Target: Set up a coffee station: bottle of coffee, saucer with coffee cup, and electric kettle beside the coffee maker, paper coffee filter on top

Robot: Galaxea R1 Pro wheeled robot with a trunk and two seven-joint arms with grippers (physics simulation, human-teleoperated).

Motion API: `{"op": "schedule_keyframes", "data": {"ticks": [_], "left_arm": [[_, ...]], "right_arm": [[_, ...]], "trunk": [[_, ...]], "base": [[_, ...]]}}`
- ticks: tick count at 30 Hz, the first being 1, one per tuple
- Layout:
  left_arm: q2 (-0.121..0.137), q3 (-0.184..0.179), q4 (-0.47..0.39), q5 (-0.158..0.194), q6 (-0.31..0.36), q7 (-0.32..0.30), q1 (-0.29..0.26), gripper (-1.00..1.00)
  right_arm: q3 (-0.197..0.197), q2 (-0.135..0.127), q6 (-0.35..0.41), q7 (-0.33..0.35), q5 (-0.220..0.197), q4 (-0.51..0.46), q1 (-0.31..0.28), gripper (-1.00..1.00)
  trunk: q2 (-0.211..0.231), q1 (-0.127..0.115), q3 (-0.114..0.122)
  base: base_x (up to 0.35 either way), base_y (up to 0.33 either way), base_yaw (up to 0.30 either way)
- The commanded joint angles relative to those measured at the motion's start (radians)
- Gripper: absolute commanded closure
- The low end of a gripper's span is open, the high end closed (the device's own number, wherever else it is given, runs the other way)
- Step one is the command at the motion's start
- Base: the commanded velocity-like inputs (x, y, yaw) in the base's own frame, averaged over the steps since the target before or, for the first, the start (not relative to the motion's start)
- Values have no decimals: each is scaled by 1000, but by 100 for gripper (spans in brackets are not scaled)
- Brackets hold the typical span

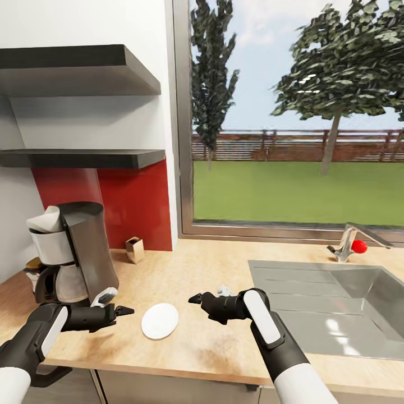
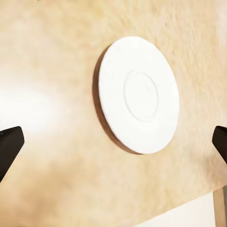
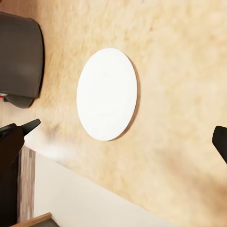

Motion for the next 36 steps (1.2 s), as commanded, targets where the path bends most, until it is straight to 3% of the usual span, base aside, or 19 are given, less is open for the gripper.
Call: {"op": "schedule_keyframes", "data": {"ticks": [1,11,18,24,27,31,36], "left_arm": [[0,2,0,-1,5,-4,0,-100],[-5,1,1,-1,5,-4,1,-100],[-19,-1,31,2,6,-8,0,-100],[-21,0,44,13,7,-26,0,-100],[-21,0,54,17,6,-75,0,-100],[-20,-1,69,18,4,-153,0,-100],[-20,-1,73,17,2,-185,0,-100]], "right_arm": [[0,0,1,-10,-10,0,0,-100],[0,0,0,-10,-15,4,0,-100],[1,0,0,-6,-69,36,0,-100],[3,0,-1,-5,-79,44,0,-100],[22,0,-1,-5,-81,44,0,-100],[76,0,-1,-4,-89,40,0,-100],[103,0,-1,-4,-111,38,0,-100]], "trunk": [[-1,0,0],[-1,0,0],[-1,0,0],[-1,0,0],[-1,0,0],[-1,0,0],[-1,0,0]], "base": [[5,8,0],[1,2,0],[0,0,0],[0,0,0],[0,0,0],[0,0,0],[0,0,0]]}}
